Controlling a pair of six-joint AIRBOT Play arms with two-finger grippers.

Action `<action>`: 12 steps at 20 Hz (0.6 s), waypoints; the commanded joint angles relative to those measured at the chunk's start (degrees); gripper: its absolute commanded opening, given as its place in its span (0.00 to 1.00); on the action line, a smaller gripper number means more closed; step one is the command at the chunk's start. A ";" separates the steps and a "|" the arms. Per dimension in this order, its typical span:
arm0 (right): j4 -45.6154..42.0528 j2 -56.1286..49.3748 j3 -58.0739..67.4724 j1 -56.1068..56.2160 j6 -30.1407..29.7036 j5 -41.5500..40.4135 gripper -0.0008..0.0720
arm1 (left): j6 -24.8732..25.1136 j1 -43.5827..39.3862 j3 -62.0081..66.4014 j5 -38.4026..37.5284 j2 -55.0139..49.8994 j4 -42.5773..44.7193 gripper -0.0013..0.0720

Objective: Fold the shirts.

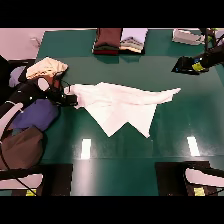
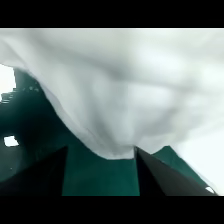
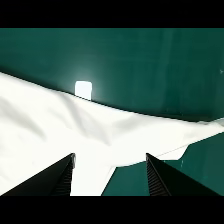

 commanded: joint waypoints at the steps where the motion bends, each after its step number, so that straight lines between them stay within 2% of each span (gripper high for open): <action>1: 0.07 0.04 0.07 0.39 0.09 0.83 0.73 | 0.17 -0.11 -0.66 2.73 -2.29 -4.46 0.71; 2: 0.07 0.04 0.07 0.39 0.11 0.83 0.73 | 0.20 -0.11 -0.59 3.04 -2.27 -4.66 0.71; 3: 0.07 0.04 0.07 0.39 0.15 0.83 0.73 | 0.20 -0.11 -0.59 2.89 -2.29 -4.66 0.64; 5: 0.13 0.04 0.07 0.39 0.57 0.85 0.73 | 2.14 -0.11 -0.59 1.66 -2.27 -4.66 0.22; 6: 0.09 0.04 0.07 0.39 0.57 1.38 0.73 | 3.63 -0.11 -0.50 0.94 -2.21 -4.61 0.05; 9: -0.09 0.72 -2.08 -0.68 0.57 5.75 0.73 | 4.07 0.50 2.86 -1.73 0.92 -0.52 0.05; 12: -0.13 5.01 -14.47 -1.40 0.96 6.43 0.73 | 4.13 0.55 7.17 -3.80 6.47 2.16 0.05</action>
